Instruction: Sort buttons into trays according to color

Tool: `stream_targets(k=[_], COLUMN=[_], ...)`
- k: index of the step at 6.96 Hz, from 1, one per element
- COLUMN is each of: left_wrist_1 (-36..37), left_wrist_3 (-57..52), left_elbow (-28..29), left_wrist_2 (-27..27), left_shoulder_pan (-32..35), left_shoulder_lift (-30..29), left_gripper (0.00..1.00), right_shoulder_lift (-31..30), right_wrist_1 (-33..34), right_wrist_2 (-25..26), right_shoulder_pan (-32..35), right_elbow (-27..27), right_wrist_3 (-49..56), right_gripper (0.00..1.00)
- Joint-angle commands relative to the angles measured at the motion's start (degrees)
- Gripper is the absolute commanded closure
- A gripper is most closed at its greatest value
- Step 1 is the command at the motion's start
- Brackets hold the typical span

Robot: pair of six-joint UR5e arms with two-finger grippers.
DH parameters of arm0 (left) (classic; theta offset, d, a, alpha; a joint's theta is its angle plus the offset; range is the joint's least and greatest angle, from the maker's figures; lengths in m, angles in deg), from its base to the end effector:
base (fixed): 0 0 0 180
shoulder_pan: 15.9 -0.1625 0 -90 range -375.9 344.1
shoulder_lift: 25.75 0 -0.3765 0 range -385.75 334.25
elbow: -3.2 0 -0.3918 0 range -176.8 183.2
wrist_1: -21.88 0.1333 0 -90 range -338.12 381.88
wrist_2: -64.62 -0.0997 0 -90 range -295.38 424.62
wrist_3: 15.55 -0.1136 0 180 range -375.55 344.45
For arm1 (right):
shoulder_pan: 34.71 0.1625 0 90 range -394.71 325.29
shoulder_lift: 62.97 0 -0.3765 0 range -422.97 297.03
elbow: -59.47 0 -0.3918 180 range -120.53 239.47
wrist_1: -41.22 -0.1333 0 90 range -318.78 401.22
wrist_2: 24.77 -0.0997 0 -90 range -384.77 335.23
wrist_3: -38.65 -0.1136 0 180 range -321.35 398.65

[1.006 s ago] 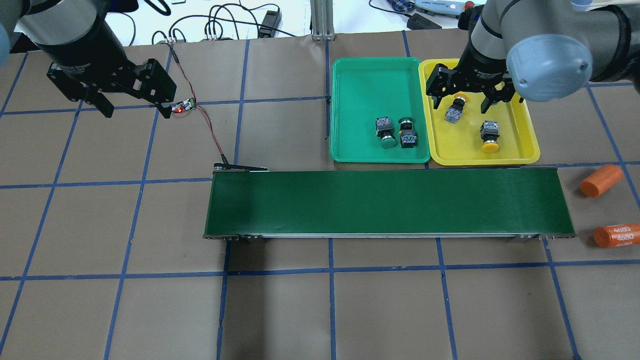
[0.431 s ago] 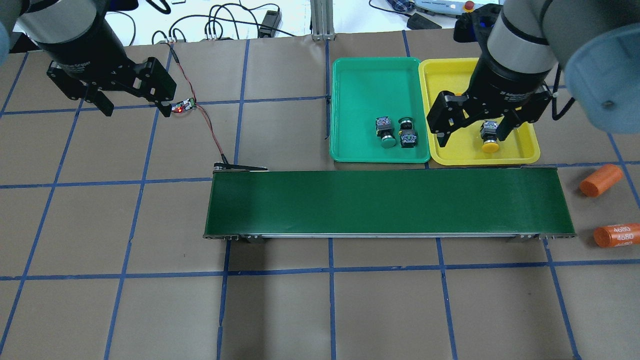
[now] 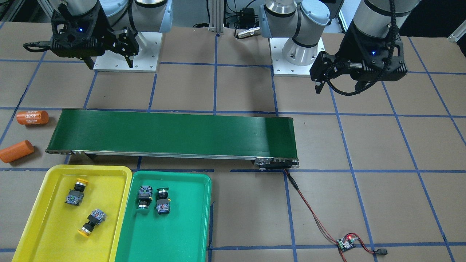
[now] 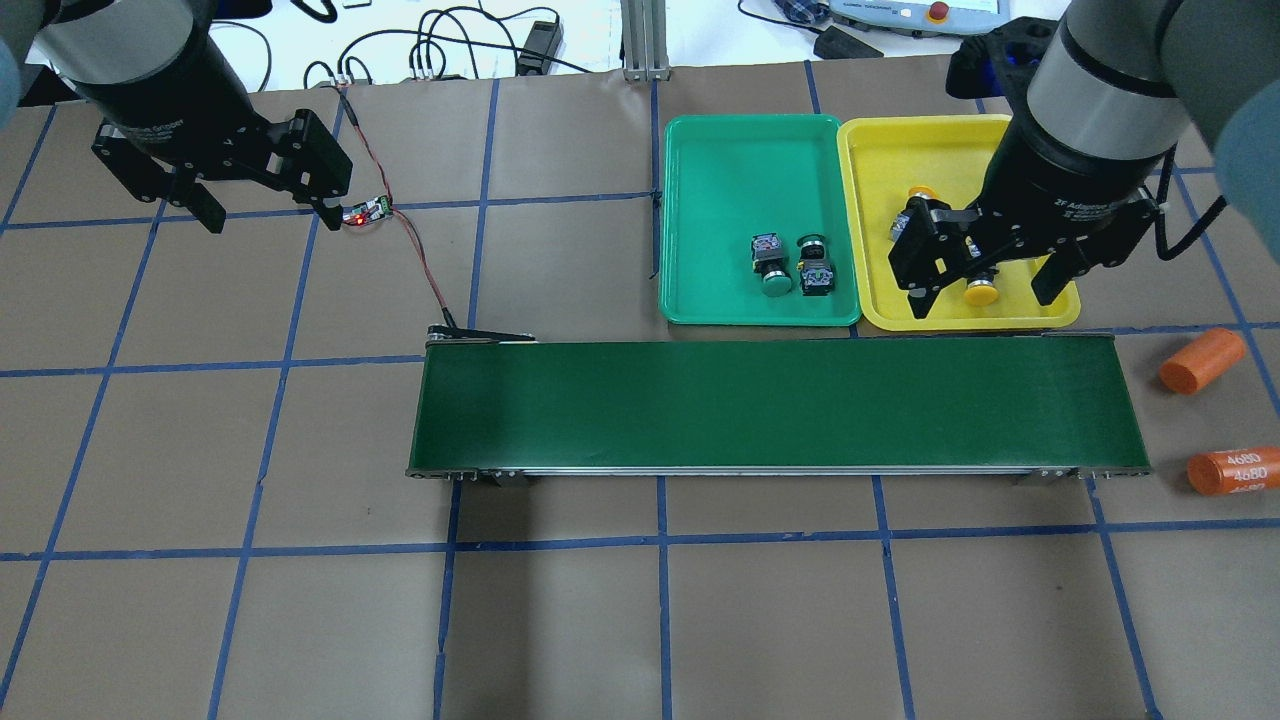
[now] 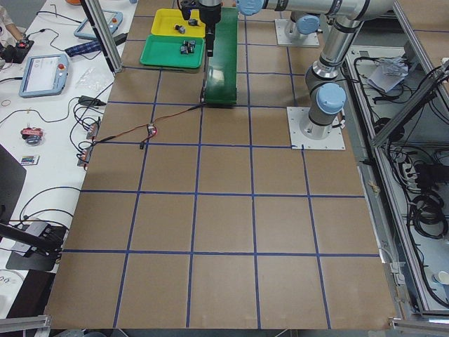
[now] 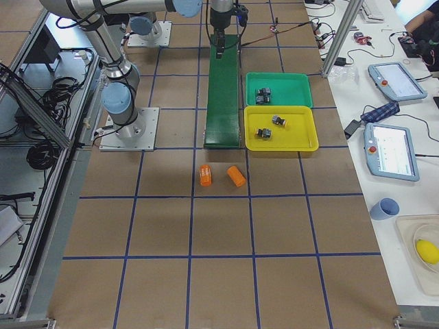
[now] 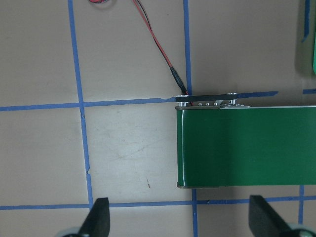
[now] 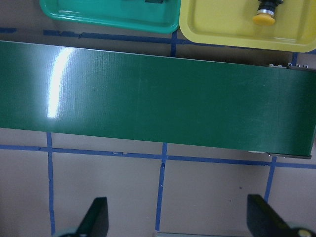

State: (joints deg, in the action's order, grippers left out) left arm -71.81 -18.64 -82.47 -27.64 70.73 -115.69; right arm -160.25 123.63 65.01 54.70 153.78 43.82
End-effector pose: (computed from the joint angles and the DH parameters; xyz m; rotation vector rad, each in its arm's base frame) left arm -0.0997 -0.4981 0.4567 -0.0080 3.1015 -0.0155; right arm 0.1293 -0.4351 0.4350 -0.1249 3.1287 0.1258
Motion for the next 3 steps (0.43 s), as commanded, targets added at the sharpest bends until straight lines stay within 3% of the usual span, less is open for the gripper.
stream_targets(k=[1, 3], left_wrist_1=[-0.1, -0.3], left_wrist_3=[0.4, -0.1], left_elbow=[-0.5, -0.6], left_wrist_2=[0.1, 0.1], left_shoulder_pan=[0.4, 0.6], left_shoulder_lift=[-0.1, 0.6], left_gripper=[0.0, 0.0], right_shoulder_lift=[0.1, 0.1], right_wrist_1=[-0.2, 0.4], right_wrist_2=[0.2, -0.6], right_shoulder_pan=[-0.2, -0.2], right_elbow=[0.8, 0.8], right_wrist_3=[0.0, 0.5], right_gripper=[0.0, 0.0])
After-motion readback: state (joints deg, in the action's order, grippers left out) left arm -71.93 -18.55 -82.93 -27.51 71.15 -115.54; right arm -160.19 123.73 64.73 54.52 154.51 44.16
